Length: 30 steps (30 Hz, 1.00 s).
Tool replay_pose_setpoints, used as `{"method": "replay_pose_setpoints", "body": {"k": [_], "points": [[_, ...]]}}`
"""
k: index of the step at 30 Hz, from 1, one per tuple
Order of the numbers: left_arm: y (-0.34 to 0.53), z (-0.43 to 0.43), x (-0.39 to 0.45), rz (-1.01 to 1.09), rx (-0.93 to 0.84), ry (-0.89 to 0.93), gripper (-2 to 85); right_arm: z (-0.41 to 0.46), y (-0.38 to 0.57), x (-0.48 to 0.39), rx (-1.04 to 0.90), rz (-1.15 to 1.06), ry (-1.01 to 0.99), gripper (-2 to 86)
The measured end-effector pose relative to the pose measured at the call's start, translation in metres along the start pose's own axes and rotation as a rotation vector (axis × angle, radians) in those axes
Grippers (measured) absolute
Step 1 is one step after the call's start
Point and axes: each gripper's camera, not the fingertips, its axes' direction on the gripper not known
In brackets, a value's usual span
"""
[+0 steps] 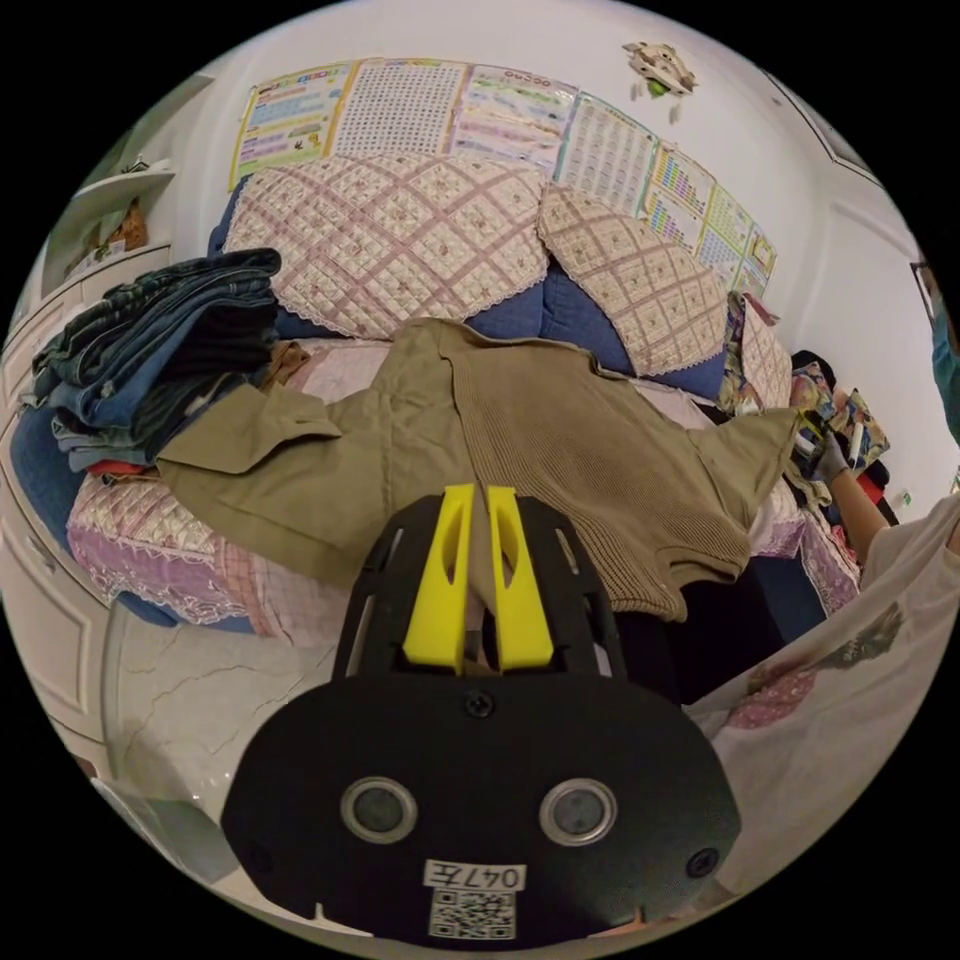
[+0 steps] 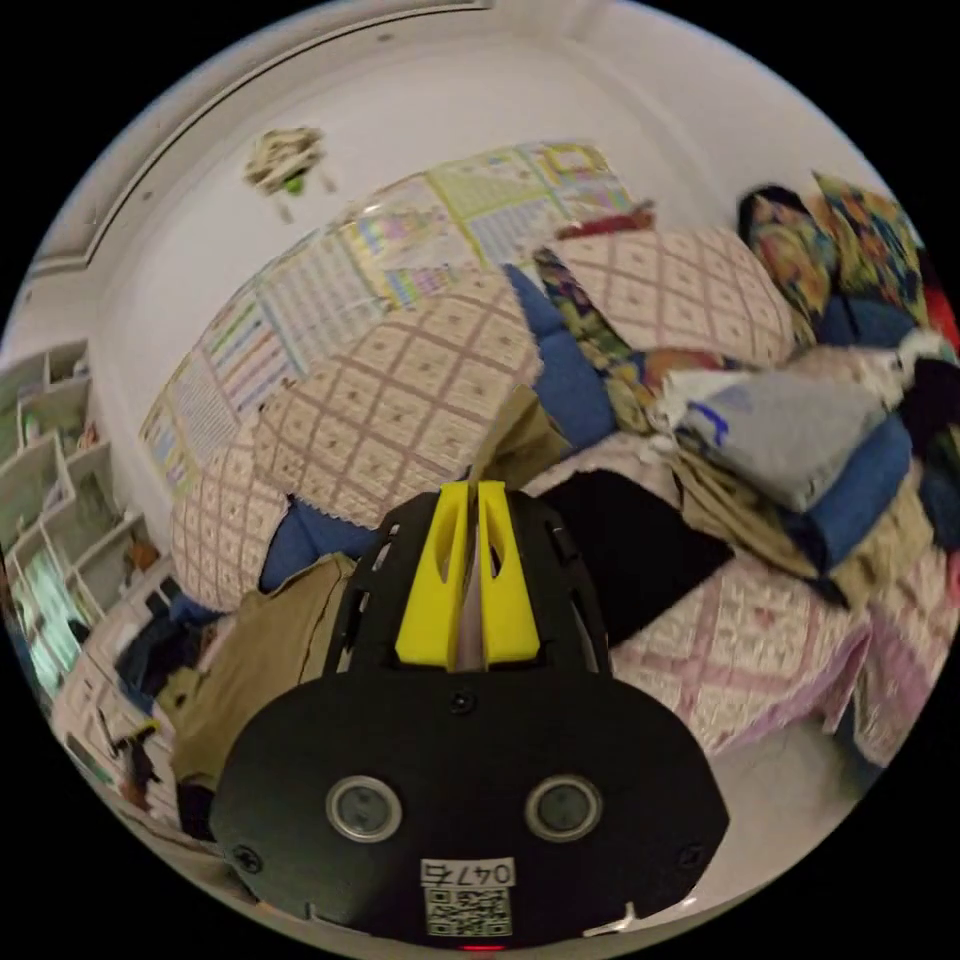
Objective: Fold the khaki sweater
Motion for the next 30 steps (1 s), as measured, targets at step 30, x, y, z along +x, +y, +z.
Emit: {"method": "replay_pose_setpoints", "body": {"k": [30], "points": [[0.147,0.082,-0.195,-0.277,0.174,0.343,4.1,0.154,0.376,-0.648,-0.292,-0.614,-0.577,0.0]]}}
